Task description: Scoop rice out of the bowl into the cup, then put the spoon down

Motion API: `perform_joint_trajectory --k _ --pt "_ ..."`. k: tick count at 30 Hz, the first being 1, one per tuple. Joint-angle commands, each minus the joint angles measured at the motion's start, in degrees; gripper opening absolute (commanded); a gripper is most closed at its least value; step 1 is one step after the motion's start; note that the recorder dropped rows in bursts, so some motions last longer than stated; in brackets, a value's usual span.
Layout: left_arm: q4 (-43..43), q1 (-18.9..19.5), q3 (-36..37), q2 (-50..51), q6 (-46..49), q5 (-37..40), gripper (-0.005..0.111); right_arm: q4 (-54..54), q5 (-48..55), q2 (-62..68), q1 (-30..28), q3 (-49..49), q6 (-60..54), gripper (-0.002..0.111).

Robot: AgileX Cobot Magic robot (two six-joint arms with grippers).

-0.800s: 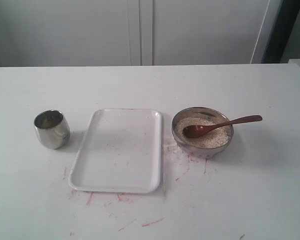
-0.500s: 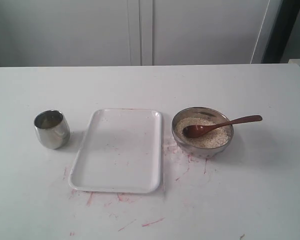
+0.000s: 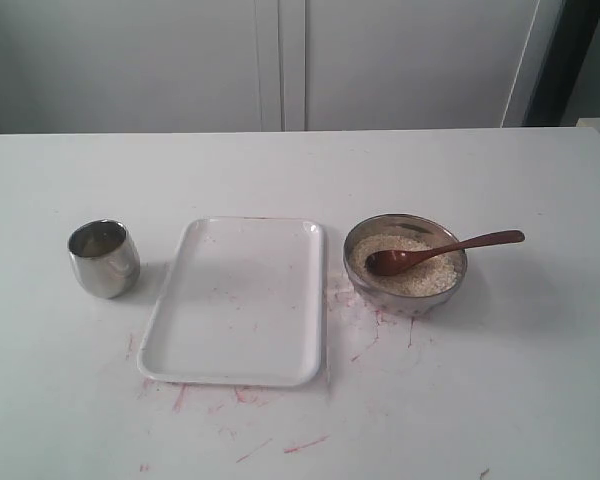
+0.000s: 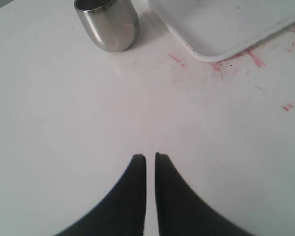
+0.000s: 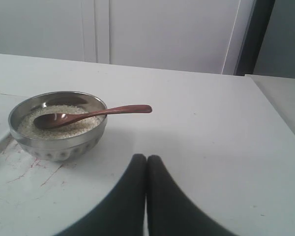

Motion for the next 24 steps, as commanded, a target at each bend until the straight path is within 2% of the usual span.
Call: perform_joint_trajectory --k 1,24 --pt "0.0 -0.1 0.5 -0.2 -0.3 1.9 0.014 -0.2 -0.8 -0.4 -0.5 0.3 -0.6 0.0" --pt "0.0 -0.1 0.5 -0.2 -0.3 1.9 0.014 -0.2 -1.6 -0.4 -0.5 0.3 -0.6 0.0"
